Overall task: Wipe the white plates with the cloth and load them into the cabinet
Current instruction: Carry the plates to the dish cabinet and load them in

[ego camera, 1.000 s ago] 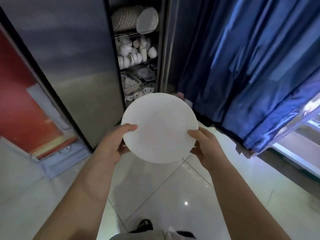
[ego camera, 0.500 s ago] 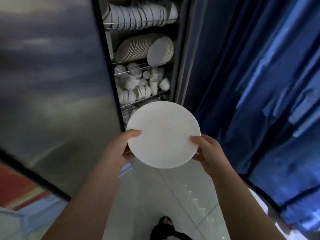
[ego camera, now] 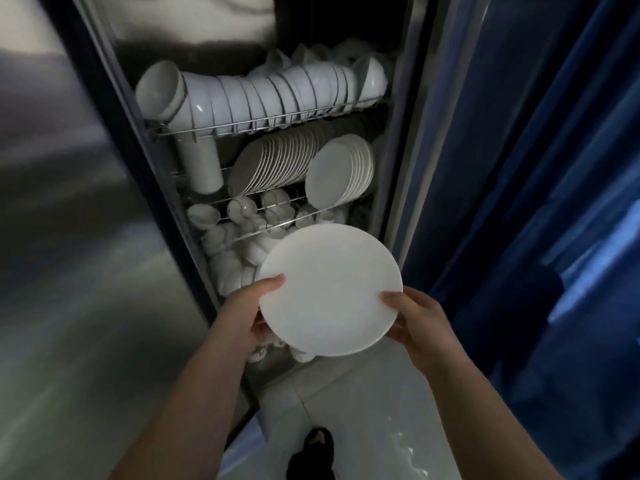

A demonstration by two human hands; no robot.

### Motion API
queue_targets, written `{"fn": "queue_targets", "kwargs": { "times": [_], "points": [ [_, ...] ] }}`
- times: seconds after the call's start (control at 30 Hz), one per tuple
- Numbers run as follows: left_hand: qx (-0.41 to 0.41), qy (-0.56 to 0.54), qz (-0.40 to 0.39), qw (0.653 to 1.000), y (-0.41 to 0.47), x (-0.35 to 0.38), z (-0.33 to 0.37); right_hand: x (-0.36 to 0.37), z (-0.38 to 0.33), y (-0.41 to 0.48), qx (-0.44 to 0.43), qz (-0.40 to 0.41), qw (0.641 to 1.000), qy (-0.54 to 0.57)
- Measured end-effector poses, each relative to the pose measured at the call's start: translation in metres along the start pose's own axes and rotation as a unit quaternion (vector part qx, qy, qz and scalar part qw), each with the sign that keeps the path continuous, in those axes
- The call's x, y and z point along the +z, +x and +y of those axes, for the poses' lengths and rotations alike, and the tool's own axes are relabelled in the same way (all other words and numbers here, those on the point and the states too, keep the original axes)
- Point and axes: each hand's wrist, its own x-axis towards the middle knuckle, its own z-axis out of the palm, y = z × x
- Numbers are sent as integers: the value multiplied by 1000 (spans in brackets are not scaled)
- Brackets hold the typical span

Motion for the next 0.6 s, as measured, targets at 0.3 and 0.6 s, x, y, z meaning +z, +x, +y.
{"fn": "queue_targets", "kwargs": {
  "times": [0.3, 0.6],
  "points": [
    [2, 24, -35, 999, 187, 67, 104, 45, -54, 193, -24, 18, 1000, 9],
    [12, 39, -33, 999, 291, 93, 145, 74, -81, 316, -56, 17, 998, -6]
  ]
}}
